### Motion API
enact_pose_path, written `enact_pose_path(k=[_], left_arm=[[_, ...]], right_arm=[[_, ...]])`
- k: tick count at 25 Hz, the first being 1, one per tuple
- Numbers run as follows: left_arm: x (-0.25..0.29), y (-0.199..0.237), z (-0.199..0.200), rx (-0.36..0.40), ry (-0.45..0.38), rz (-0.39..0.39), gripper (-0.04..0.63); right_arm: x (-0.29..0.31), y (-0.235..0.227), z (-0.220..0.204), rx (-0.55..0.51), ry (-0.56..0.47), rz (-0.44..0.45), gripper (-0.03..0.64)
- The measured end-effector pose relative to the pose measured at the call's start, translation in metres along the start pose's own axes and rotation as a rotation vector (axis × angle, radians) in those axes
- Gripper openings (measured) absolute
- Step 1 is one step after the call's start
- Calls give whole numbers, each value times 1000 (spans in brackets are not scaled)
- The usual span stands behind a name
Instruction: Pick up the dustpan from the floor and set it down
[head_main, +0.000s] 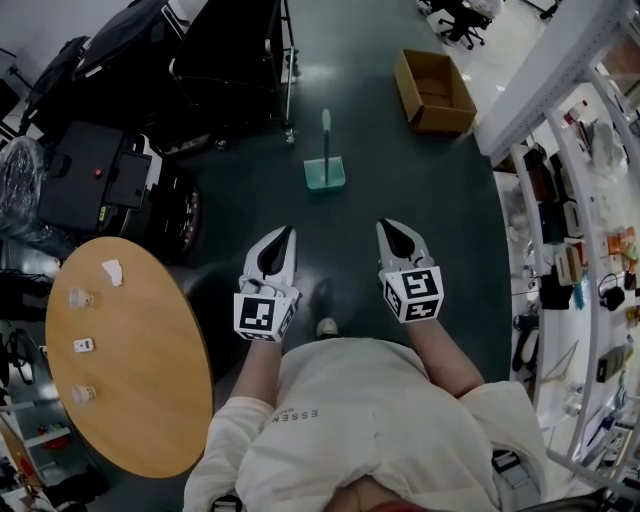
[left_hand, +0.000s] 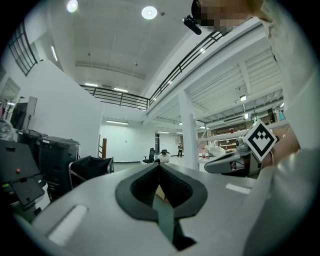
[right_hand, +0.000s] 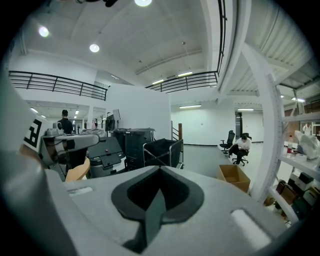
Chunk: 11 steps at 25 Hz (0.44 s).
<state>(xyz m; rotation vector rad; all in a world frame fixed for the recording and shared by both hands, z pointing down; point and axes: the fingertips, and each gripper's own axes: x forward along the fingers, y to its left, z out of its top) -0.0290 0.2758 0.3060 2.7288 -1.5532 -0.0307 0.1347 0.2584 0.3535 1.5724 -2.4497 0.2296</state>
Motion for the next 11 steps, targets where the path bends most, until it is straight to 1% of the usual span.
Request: enact_pose_path(k=[4,7,9,11], left_arm=[[-4,4,-3,-1,14,-7,8],[-6,5,-1,42,22,-16,8],[-7,5,0,67,6,-23,8],[-8,5,2,76,-10,-30,8]], right_arm=[[3,7,-2,-14,7,6,-9],[6,13,-3,-20,13,13,-9],[6,15,-3,-21,15,15,-9],[6,17,-3,-23,18,16,-9]])
